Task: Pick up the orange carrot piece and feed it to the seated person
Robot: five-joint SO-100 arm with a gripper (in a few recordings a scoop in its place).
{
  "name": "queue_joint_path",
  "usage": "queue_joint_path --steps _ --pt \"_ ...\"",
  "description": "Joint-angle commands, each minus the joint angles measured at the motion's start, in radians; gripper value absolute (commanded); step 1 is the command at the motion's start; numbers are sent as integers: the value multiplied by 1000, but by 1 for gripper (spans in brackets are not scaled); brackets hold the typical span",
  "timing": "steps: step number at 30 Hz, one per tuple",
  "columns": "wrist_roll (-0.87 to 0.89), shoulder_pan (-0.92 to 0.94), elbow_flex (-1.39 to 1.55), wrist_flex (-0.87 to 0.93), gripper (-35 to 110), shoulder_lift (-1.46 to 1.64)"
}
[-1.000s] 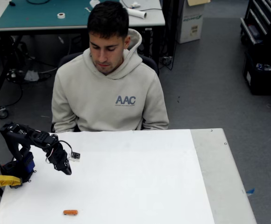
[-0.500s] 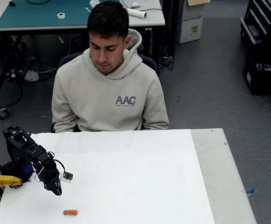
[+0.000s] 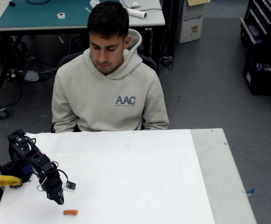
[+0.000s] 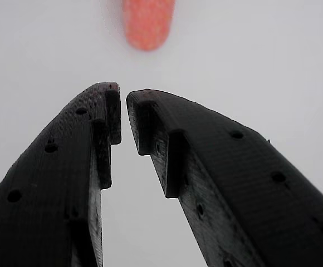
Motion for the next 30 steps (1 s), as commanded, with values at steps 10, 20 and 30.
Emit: queue_joint_path --steps 10,20,30 --pt "-23 18 -110 -3 -2 3" --pt "-26 14 -110 -3 14 3" --pt "-26 14 -110 -3 19 0"
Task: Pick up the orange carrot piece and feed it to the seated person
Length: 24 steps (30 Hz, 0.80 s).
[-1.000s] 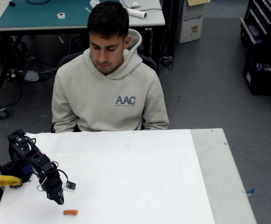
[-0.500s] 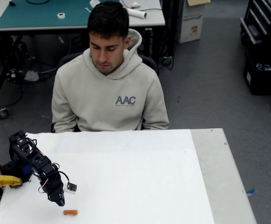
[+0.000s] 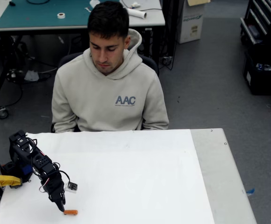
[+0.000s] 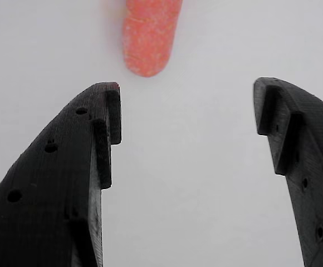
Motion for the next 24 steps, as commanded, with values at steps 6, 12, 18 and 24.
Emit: queue_joint_path --steps 6,12,18,24 --pt "-15 20 -75 -3 19 15" --pt "-15 20 -89 -25 19 -61" --pt "-15 21 -115 -117 19 -101" --pt "-15 23 -67 -140 18 -161"
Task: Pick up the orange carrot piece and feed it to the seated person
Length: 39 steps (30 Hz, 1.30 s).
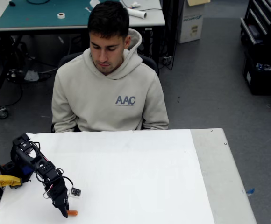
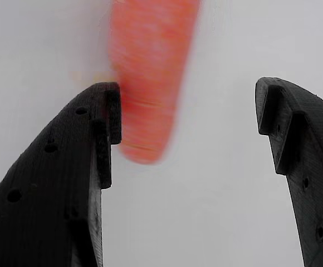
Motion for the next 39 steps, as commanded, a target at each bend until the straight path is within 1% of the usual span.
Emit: queue_joint_path --steps 1,10,12,16,19,24,29,33,35,39 --pt "-15 15 -9 -8 18 14" --pt "-15 23 58 -8 16 17" --pt "-15 26 64 -8 11 14" --pt "-14 29 71 -8 -5 9" --pt "-14 29 61 -8 -1 17" --pt "-14 28 41 -8 -3 20" --pt "-15 12 -55 -8 -3 20" --pt "-23 -29 -193 -8 -3 20" --pt "-60 -55 -279 -6 -3 20" --pt "-187 -114 -440 6 -3 20"
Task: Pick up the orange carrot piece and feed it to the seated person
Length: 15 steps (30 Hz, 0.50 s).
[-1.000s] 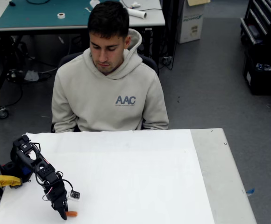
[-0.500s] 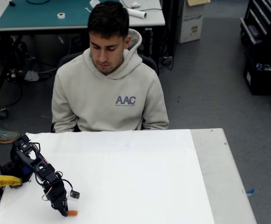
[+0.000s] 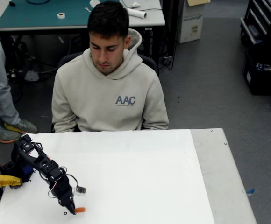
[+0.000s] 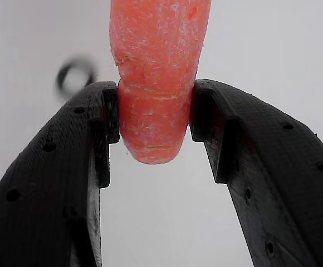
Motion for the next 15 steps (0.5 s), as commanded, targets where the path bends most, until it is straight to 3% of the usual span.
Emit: queue_joint_path --steps 1,15 --pt "-112 -35 -229 6 -3 37" --pt "-485 -371 -739 5 -3 37"
